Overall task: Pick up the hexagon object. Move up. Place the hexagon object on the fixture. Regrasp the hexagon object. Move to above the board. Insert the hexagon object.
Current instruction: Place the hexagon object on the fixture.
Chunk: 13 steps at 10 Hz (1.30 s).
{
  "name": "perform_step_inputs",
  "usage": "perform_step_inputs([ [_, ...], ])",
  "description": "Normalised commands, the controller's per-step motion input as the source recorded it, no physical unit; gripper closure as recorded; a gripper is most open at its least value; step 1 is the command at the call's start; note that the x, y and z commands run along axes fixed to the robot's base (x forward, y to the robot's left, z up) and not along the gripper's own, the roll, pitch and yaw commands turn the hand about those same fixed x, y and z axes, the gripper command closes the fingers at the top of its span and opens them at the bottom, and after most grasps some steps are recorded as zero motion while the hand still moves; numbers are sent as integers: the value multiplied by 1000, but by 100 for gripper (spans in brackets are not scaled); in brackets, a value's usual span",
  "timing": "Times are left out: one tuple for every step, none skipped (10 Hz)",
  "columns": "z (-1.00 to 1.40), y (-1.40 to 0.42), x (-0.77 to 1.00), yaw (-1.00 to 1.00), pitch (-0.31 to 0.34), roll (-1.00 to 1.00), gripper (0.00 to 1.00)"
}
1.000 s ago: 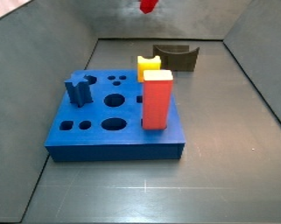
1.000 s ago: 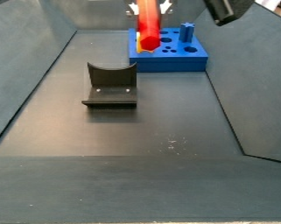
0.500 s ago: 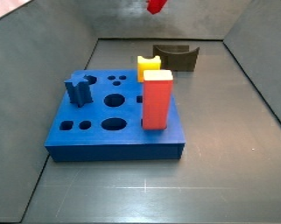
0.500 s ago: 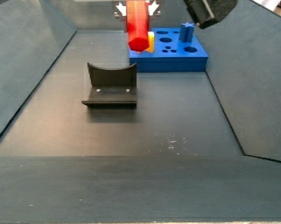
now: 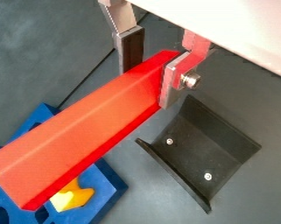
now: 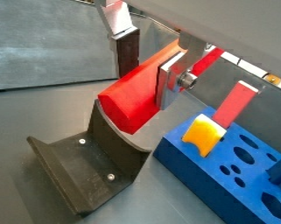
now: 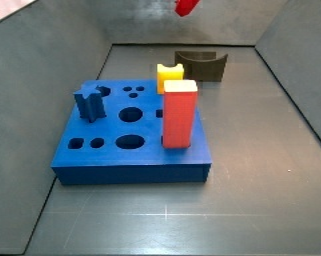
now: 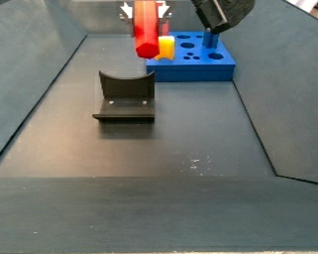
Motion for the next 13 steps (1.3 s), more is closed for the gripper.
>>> perform_step_inputs([
  [-4,24,638,-39,94,-150,100],
  [-3,24,612,-39,97,-146,100],
  [-7,23,571,-39,98,-142,100],
  [-7,21,523,-38,100,-140,100],
  [-5,21,494,-36,104,-140,100],
  [-1000,69,279,-126,89,-1000,100],
  [-1000,77,273,-137,85,-1000,100],
  [-1000,85,290,-151,94,-1000,100],
  [-1000,85,316,-159,98,-1000,100],
  [-1000,89,341,-173,94,-1000,100],
  [-1000,94,373,-192,82,-953,100],
  [-1000,99,398,-182,62,-796,100],
  [-1000,106,442,-165,32,-581,100],
])
